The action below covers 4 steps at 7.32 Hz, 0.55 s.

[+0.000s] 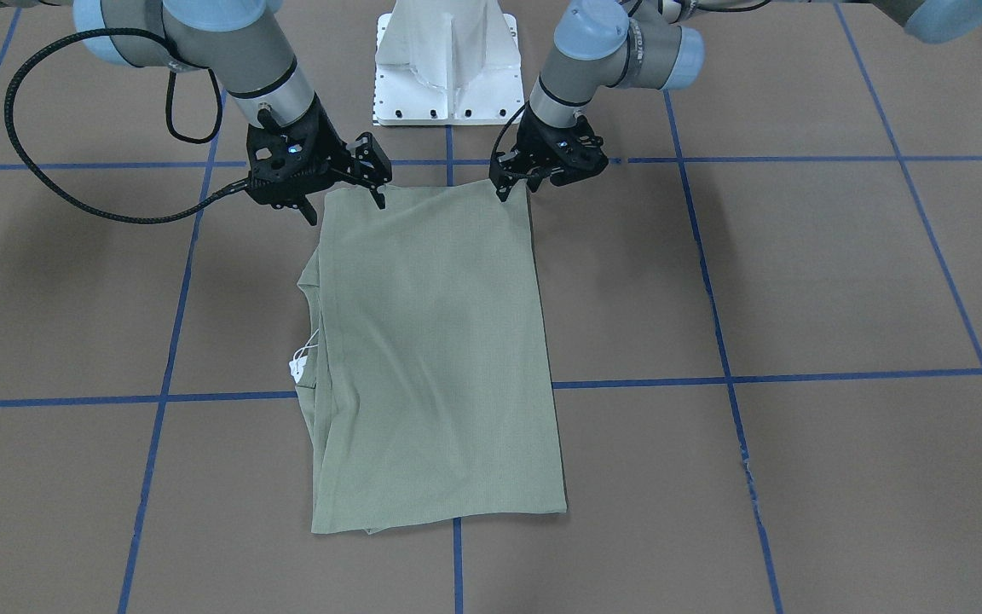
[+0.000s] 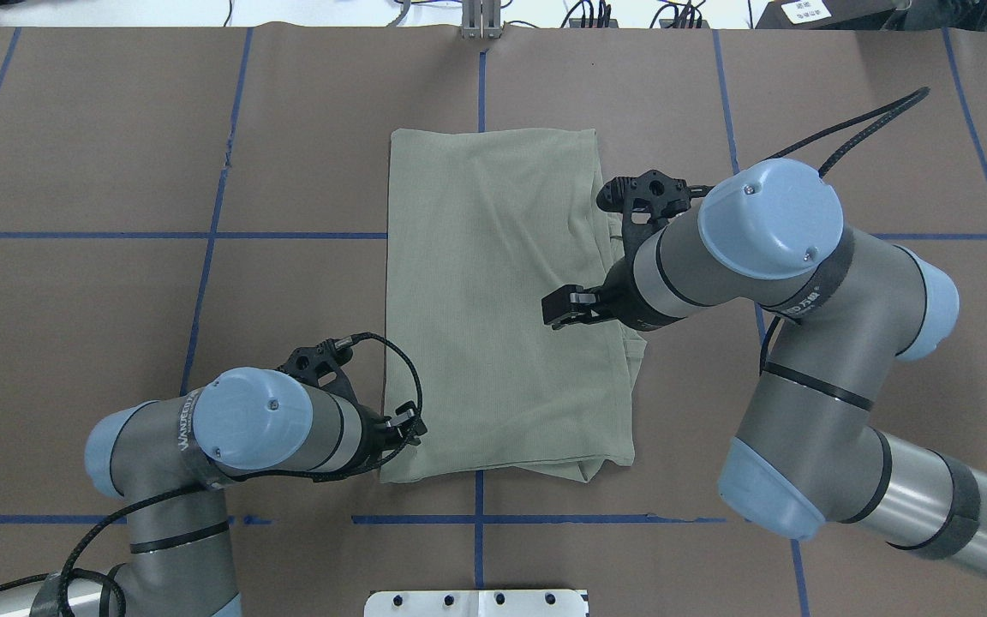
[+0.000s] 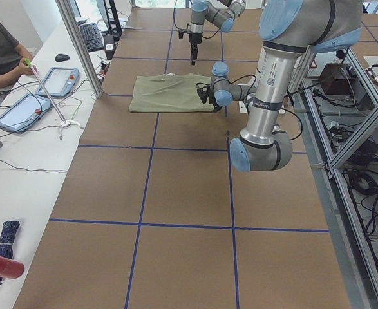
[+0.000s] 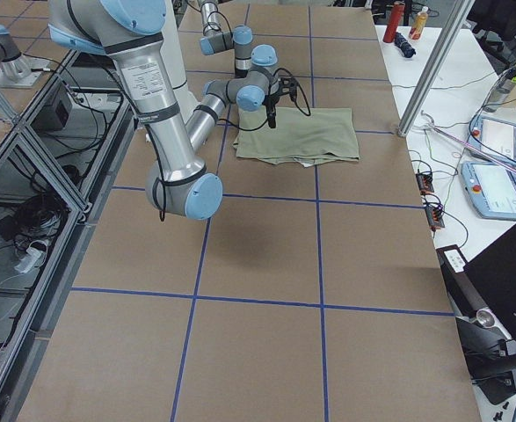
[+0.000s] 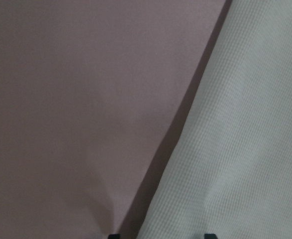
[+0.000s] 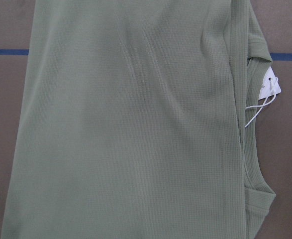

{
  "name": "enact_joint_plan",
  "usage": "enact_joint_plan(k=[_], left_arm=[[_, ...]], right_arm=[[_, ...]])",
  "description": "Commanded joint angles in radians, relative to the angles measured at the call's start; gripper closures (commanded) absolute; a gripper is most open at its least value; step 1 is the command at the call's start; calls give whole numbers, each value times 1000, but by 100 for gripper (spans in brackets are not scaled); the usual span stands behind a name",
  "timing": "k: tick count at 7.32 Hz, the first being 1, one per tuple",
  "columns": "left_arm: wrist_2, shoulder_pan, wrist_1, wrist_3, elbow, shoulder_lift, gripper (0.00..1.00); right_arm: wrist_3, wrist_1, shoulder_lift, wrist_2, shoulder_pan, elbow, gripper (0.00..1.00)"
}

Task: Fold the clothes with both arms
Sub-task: 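Lower the left gripper to the near shirt corner while the right gripper follows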

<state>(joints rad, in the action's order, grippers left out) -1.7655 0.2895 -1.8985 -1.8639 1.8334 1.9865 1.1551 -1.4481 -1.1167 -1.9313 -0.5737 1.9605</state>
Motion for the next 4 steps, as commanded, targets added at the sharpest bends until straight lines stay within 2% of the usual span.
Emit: enact_joint_plan(k=[1,4], left_arm=[[0,-15,29,0,10,2,36],[-3,-13,32,8,3,5,37]], right_arm=[[0,0,0,0,0,-2,0],[-5,0,-2,0,-2,0,0]])
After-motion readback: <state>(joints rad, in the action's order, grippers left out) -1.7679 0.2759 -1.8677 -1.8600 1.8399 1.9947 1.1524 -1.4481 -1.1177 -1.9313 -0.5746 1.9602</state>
